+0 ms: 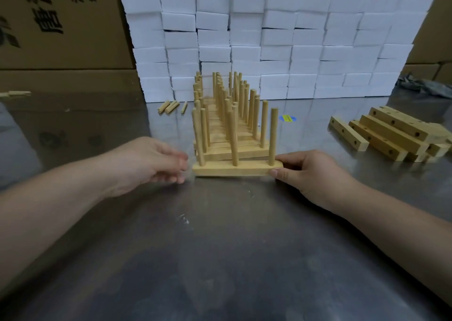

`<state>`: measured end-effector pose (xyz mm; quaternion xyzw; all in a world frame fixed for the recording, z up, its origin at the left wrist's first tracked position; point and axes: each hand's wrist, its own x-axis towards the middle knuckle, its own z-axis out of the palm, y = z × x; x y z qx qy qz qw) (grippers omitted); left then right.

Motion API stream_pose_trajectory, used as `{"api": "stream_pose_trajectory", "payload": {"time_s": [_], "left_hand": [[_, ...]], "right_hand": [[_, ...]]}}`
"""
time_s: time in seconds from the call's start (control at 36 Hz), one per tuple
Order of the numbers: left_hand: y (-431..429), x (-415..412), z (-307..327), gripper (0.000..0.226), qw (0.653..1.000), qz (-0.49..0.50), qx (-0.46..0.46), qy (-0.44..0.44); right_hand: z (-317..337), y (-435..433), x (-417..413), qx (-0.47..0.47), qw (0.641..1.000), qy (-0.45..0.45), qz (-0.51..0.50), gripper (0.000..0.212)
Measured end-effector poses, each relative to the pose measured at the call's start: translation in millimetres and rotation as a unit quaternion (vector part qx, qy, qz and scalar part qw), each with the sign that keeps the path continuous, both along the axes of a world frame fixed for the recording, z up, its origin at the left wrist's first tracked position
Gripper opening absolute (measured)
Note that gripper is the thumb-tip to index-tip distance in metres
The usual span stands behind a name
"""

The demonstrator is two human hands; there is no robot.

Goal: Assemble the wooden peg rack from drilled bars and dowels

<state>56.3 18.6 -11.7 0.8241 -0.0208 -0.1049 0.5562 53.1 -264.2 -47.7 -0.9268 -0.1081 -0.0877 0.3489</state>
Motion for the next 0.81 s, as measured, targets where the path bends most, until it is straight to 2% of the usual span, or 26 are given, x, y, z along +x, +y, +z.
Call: {"api": "stream_pose_trajectory", "payload": {"time_s": [0.06,0.14,0.19,0.25,0.58,0.69,0.81], "left_hand": [[-4,-2,-11,0.021,0.995,0.006,0.091,-0.046],[-14,1,-18,0.038,0.978,0.029,0.164,-0.122],[-20,5,-20,0.051,0.965,0.034,0.215,-0.148],[-26,8,-21,0.053,0.953,0.032,0.259,-0.154],[-29,16,-25,0.024,0.914,0.083,0.361,-0.165],[-29,18,-23,0.027,0.906,0.098,0.376,-0.166],[-32,17,-19,0.03,0.898,0.091,0.394,-0.172]], "right_hand": [[0,1,0,0.0,1.0,-0.006,-0.014,0.037],[0,3,-1,-0.029,0.999,-0.009,-0.029,0.041],[1,4,-1,-0.061,0.997,-0.004,-0.036,0.044],[1,5,0,-0.071,0.997,0.002,-0.043,0.045],[4,11,21,-0.072,0.992,0.011,-0.105,0.035],[3,16,31,-0.058,0.989,0.005,-0.135,0.012],[7,17,31,-0.066,0.989,0.01,-0.135,0.02]]}}
